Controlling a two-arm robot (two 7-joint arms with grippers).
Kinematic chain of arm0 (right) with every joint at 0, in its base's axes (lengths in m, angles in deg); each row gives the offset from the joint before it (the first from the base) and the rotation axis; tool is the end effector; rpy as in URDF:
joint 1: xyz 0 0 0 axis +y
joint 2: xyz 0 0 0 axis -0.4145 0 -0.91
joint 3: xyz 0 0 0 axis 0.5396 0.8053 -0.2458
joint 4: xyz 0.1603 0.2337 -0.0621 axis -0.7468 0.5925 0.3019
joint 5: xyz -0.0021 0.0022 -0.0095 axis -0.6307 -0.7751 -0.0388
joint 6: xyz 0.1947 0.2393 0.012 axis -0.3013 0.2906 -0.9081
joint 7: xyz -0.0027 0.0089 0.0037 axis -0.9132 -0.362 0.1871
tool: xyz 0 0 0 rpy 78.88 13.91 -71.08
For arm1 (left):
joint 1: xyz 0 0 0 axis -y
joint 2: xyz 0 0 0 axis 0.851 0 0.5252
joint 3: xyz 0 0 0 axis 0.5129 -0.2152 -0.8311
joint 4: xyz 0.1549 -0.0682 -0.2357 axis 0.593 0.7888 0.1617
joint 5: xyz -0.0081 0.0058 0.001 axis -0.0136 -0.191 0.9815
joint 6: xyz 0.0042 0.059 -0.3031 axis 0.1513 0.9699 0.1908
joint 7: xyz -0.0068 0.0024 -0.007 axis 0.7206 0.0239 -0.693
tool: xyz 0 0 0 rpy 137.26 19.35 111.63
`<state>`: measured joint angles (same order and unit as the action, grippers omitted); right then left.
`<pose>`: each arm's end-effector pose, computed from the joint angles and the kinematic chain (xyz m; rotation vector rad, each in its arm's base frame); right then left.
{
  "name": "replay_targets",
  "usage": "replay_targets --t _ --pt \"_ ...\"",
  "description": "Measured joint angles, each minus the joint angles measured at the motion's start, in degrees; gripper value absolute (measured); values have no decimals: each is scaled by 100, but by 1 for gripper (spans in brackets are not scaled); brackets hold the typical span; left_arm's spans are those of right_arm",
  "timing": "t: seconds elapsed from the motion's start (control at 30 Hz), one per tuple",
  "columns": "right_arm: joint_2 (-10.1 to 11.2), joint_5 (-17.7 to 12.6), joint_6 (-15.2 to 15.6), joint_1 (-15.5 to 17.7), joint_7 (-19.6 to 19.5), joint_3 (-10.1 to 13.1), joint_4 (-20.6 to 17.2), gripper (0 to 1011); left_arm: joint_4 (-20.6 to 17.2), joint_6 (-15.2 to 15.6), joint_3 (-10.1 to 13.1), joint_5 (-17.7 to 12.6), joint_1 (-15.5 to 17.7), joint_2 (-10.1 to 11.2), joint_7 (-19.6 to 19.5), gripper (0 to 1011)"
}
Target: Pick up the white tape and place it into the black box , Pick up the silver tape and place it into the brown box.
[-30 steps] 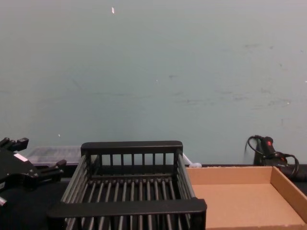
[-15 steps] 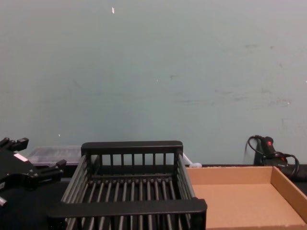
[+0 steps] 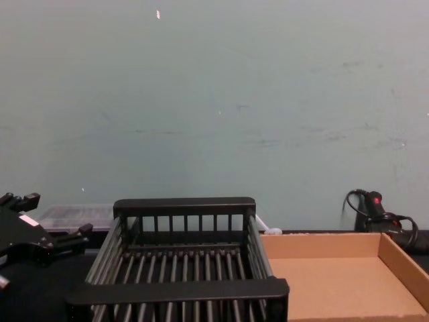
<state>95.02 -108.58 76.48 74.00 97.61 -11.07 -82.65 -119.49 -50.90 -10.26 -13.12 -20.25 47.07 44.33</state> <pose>0.2786 -0.1075 -0.2797 -0.5107 0.1941 -0.9986 0.3581 0.0826 -0.3024 0.3044 -0.2849 1.2480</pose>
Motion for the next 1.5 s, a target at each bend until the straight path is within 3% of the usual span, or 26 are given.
replay_targets --t 0.73,1.5 --pt "-280 359 174 -123 161 -23 225 1002 0 0 0 0 0 0 0 1001" --pt "-475 588 303 -129 350 112 276 1002 0 0 0 0 0 0 0 1002"
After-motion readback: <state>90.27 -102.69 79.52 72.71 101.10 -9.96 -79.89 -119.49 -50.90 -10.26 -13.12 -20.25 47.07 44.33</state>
